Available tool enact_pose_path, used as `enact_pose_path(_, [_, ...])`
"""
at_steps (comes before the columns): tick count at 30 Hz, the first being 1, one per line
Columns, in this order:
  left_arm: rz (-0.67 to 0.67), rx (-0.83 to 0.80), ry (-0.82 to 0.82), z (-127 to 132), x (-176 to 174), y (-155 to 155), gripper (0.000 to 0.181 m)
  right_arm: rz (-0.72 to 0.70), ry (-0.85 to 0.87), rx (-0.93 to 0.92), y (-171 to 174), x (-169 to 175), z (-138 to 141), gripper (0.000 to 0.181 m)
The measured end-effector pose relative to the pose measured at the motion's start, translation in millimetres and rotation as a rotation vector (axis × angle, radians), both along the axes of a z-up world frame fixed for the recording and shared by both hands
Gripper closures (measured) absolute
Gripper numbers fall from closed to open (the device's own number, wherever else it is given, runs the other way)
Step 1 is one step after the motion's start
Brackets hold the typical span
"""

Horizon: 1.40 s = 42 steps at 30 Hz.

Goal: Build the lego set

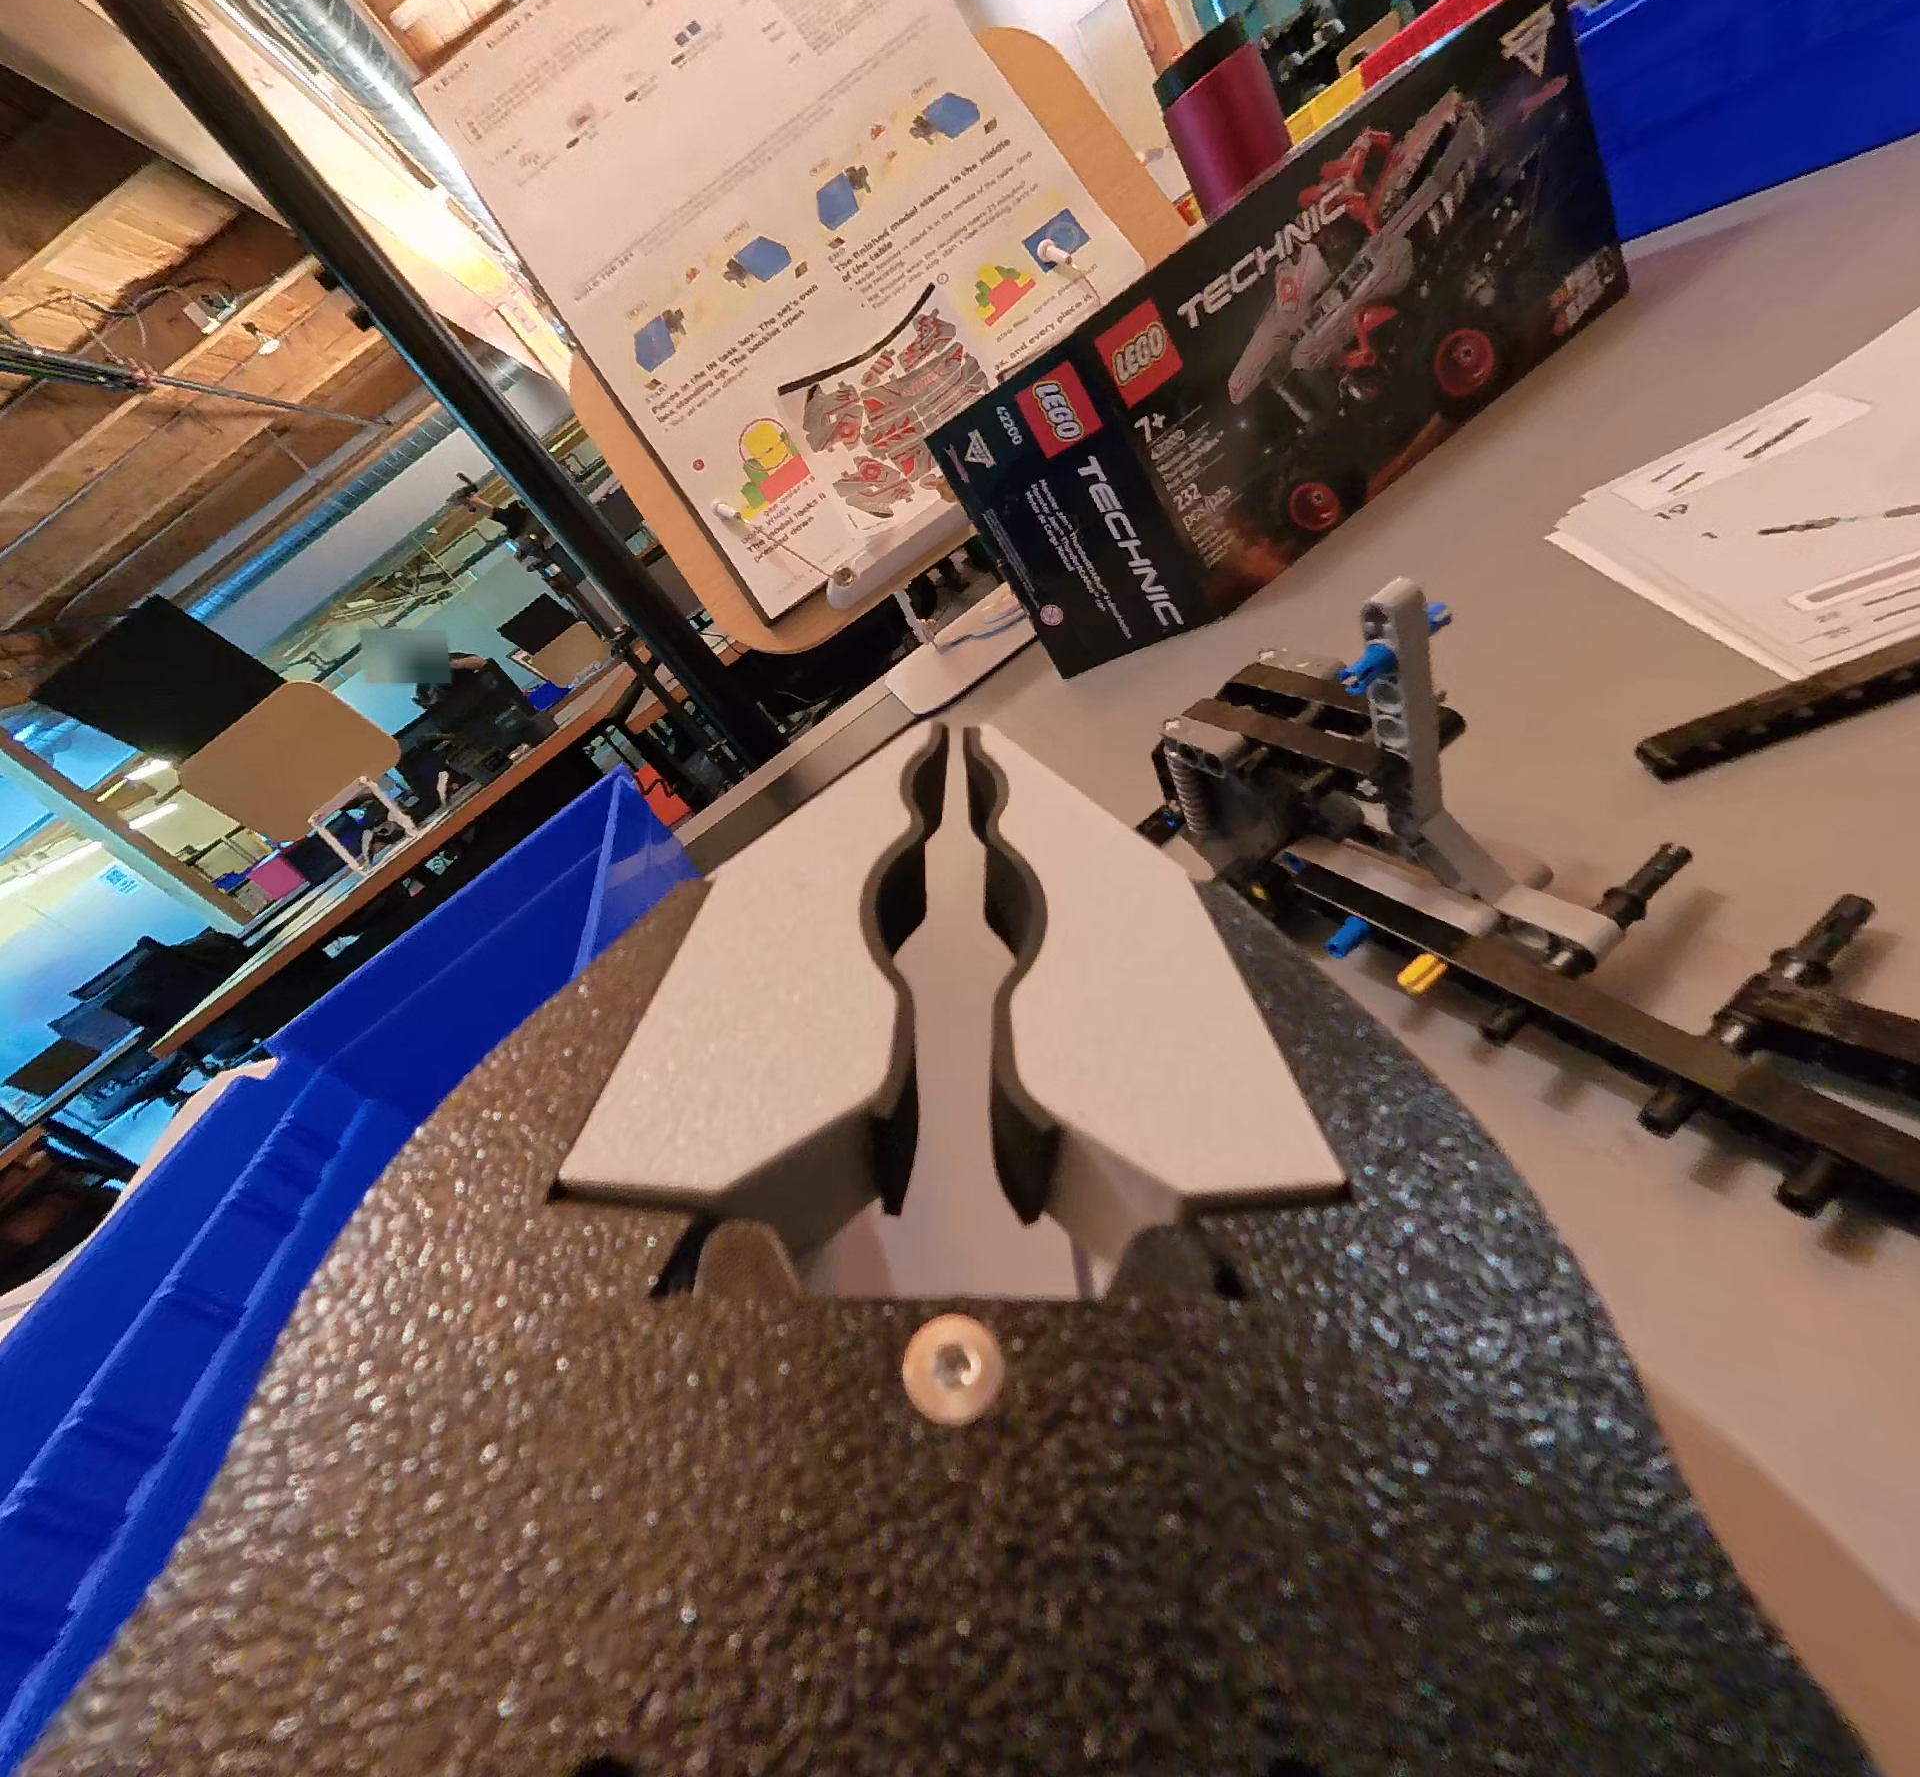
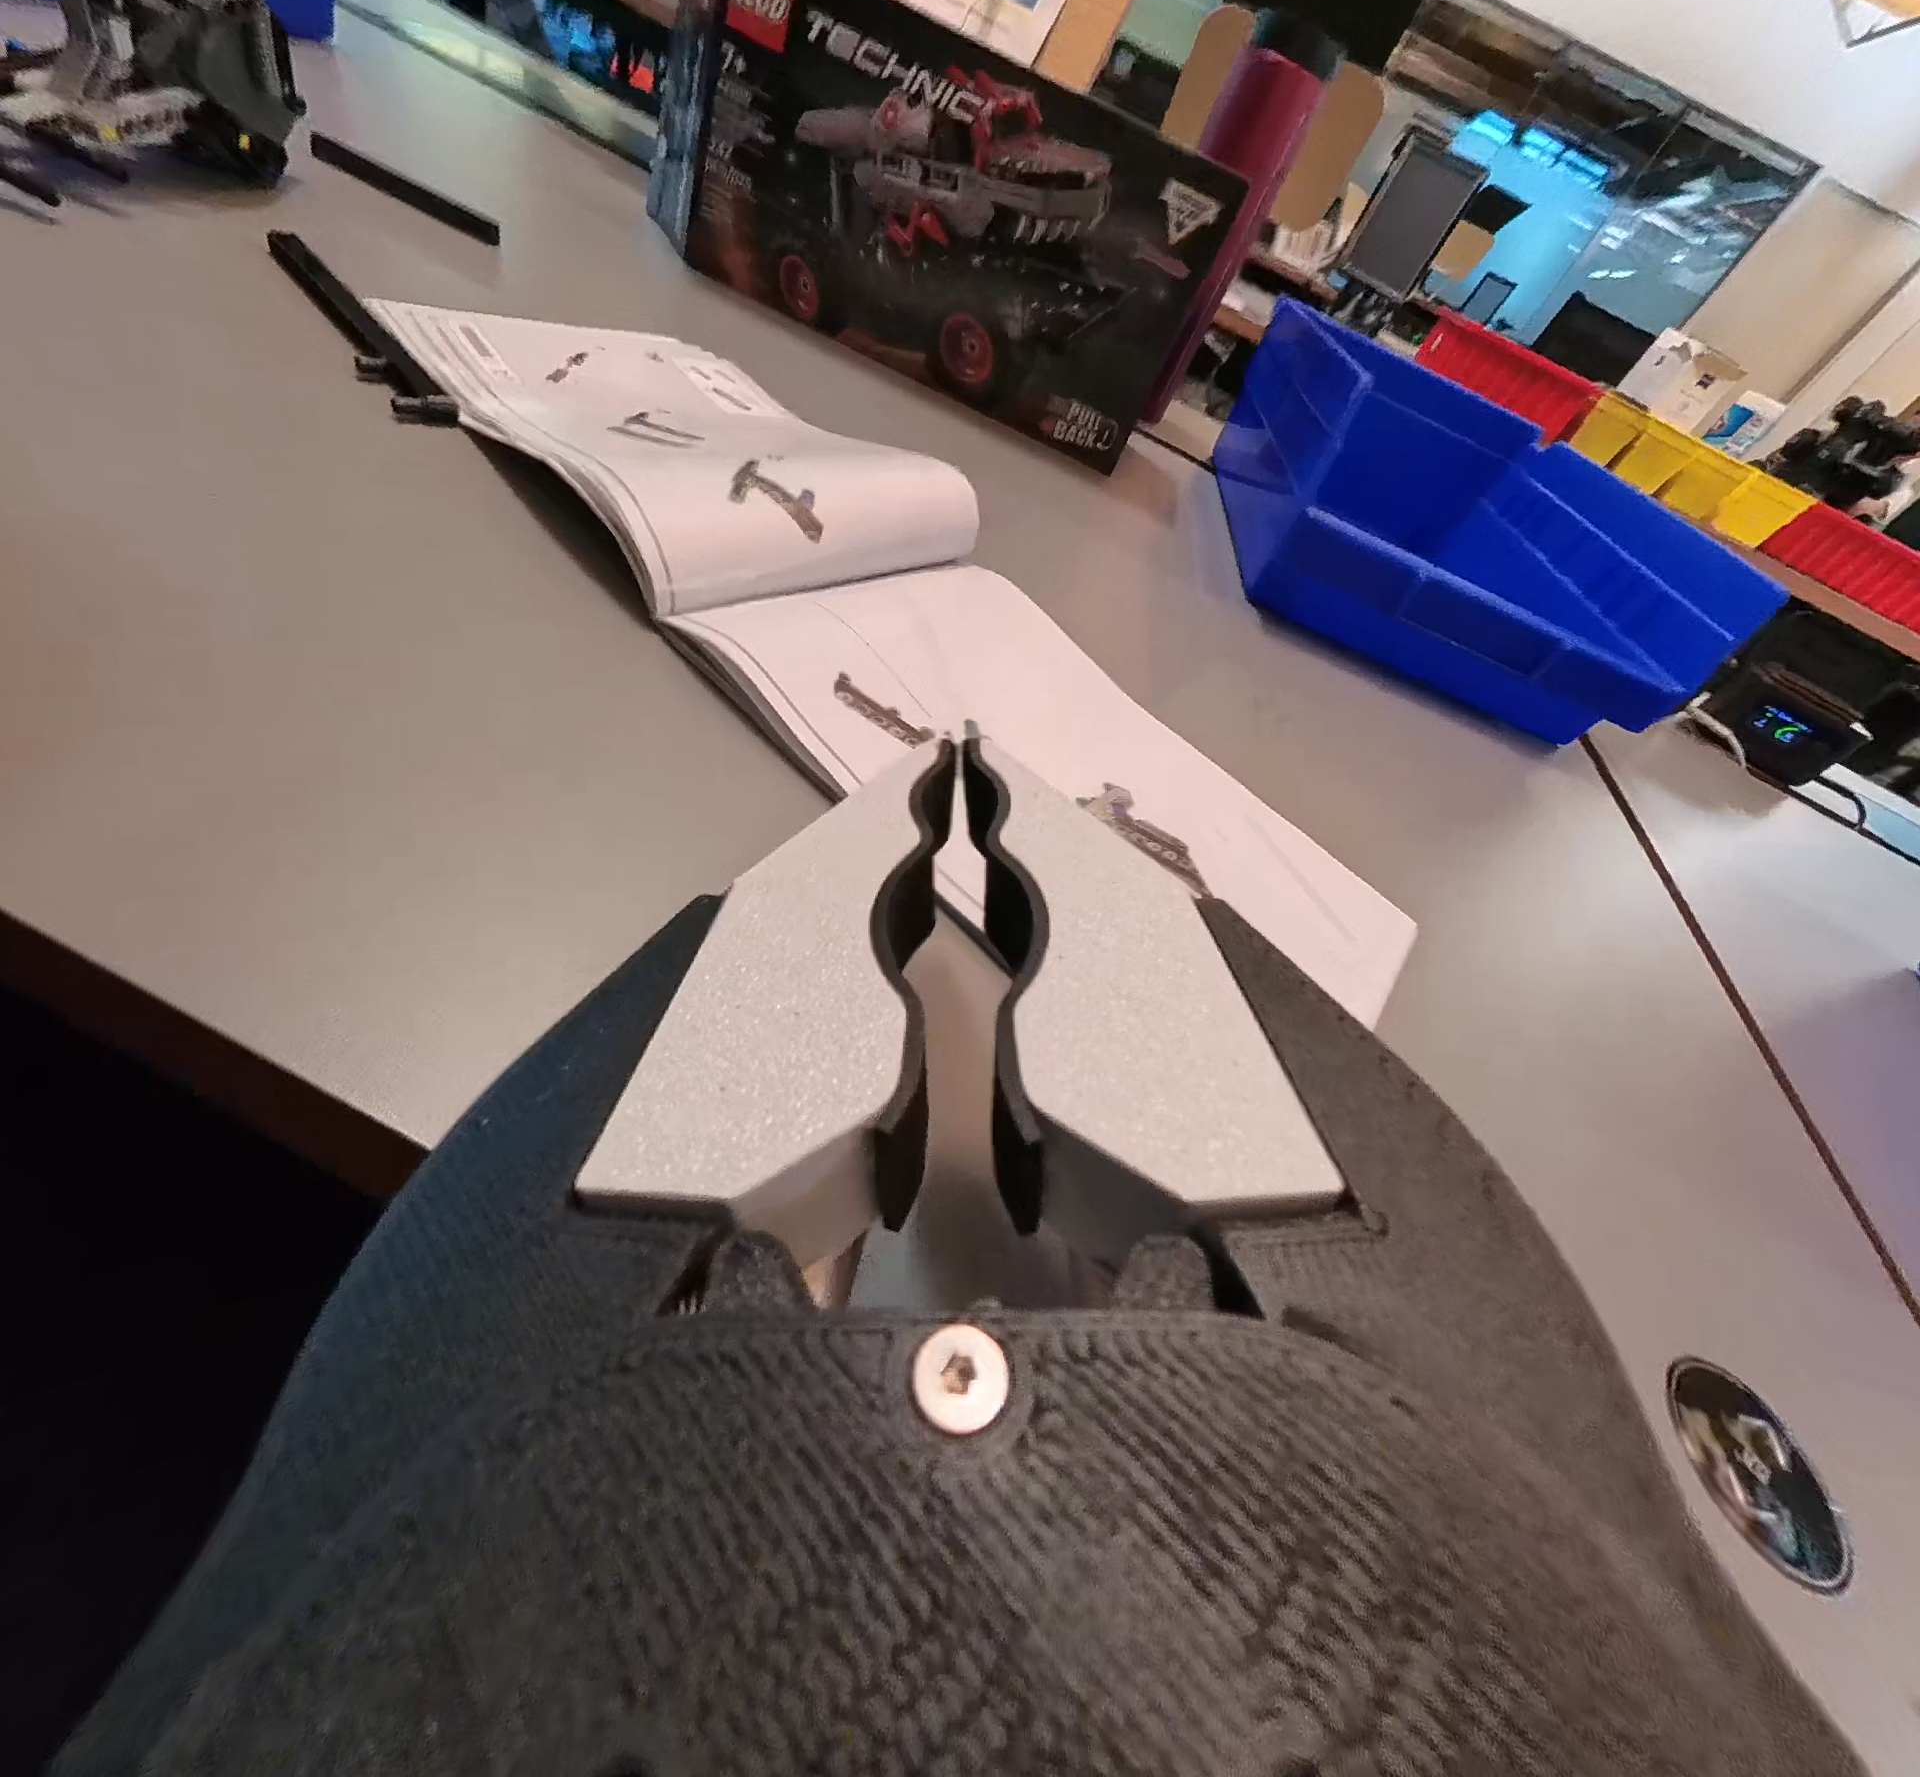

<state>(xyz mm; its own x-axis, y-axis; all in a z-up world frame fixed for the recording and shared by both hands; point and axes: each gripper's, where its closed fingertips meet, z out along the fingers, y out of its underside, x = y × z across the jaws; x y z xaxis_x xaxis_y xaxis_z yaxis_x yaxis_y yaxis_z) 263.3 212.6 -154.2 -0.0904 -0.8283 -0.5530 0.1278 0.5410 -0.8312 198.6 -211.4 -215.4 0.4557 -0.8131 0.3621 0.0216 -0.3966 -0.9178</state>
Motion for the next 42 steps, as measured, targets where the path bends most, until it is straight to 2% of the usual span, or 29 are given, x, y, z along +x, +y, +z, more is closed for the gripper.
enact_pose_path(2, [-0.020,0.003,0.064,-6,0,-4,0.181,-0.013,0.046,-0.028,3,3,-1,0.180])
enact_pose_path(4, [-0.056,-0.068,0.268,-26,0,-10,0.181,-0.017,0.103,-0.024,9,6,1,0.180])
enact_pose_path(7, [-0.122,-0.307,0.642,-60,-7,-20,0.168,-0.006,0.130,0.061,25,17,19,0.180])
enact_pose_path(10, [-0.295,-0.580,1.000,-83,-28,-45,0.148,0.018,0.222,0.065,40,30,18,0.177])
enact_pose_path(13, [-0.453,-0.842,1.197,-82,-42,-66,0.142,0.053,0.304,0.082,54,34,15,0.176])
enact_pose_path(15, [-0.487,-0.923,1.272,-86,-44,-71,0.149,0.085,0.340,0.130,60,35,17,0.176])
enact_pose_path(17, [-0.529,-0.982,1.311,-82,-44,-76,0.148,0.085,0.359,0.190,60,41,19,0.177])
enact_pose_path(21, [-0.527,-0.971,1.359,-84,-41,-83,0.154,0.112,0.409,0.295,66,50,19,0.176])
enact_pose_path(24, [-0.487,-0.972,1.378,-86,-40,-85,0.157,0.140,0.446,0.296,72,49,16,0.174])
enact_pose_path(27, [-0.463,-0.994,1.383,-86,-40,-86,0.152,0.165,0.456,0.270,76,46,12,0.173])
enact_pose_path(31, [-0.456,-1.056,1.388,-89,-39,-91,0.166,0.224,0.473,0.301,85,39,13,0.172])
enact_pose_path(33, [-0.462,-1.074,1.374,-89,-35,-93,0.172,0.251,0.473,0.336,90,37,17,0.172])
enact_pose_path(38, [-0.430,-1.081,1.331,-89,-26,-97,0.172,0.318,0.524,0.399,100,25,19,0.170])
enact_pose_path(42, [-0.421,-1.068,1.199,-87,-17,-97,0.173,0.341,0.537,0.449,102,20,22,0.170])
